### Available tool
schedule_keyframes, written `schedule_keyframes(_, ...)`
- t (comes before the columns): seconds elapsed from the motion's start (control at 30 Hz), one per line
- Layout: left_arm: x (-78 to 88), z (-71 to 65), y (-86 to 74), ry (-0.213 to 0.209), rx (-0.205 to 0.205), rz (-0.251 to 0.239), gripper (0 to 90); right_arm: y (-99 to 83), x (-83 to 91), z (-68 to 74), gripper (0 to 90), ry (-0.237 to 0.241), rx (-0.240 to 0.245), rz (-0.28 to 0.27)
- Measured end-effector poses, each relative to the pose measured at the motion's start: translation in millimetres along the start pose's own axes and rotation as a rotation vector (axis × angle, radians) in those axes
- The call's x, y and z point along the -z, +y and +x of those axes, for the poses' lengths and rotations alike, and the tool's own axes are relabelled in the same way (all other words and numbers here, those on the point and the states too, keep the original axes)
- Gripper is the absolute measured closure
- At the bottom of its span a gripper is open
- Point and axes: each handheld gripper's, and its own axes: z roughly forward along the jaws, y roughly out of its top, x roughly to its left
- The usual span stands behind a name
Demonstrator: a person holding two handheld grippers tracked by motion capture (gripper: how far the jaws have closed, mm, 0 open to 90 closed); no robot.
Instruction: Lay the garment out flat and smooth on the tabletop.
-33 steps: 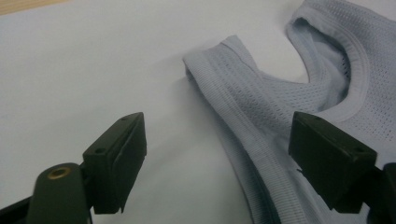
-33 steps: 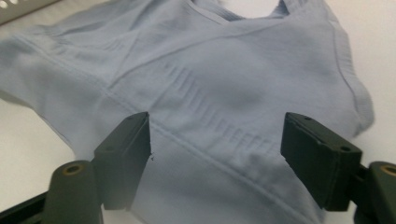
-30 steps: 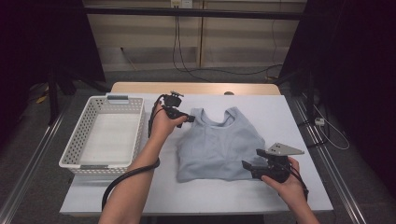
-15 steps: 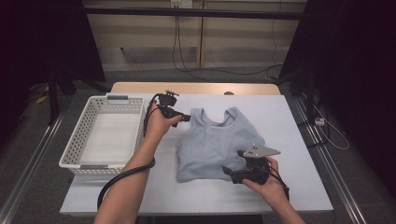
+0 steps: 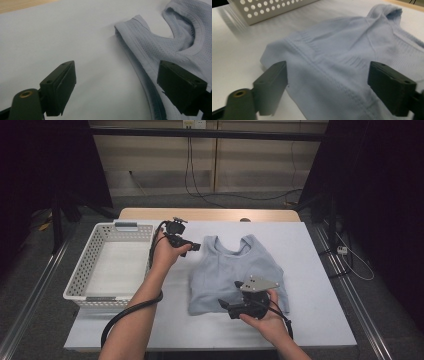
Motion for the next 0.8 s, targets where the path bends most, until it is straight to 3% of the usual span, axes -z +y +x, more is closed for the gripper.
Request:
schedule_keyframes(0.13, 7.5, 4.0, -2.0, 0.006, 0.012, -0.008, 16.0, 8.3, -6.1, 4.3, 19.8, 0.056, -0.003, -0.003)
schedule_keyframes(0.47, 21.2, 12.4, -10.5, 0.021, 0.031, -0.017, 15.9, 17.4, -33.8, 30.1, 24.4, 0.159, 0.051, 0.018)
schedule_keyframes(0.63, 24.5, 14.9, -13.5, 0.027, 0.035, -0.017, 15.9, 18.7, -45.0, 39.5, 31.6, 0.195, 0.080, 0.032)
schedule_keyframes(0.8, 24.2, 14.5, -15.8, 0.027, 0.042, -0.020, 15.8, 14.0, -57.8, 41.4, 37.4, 0.215, 0.101, 0.085)
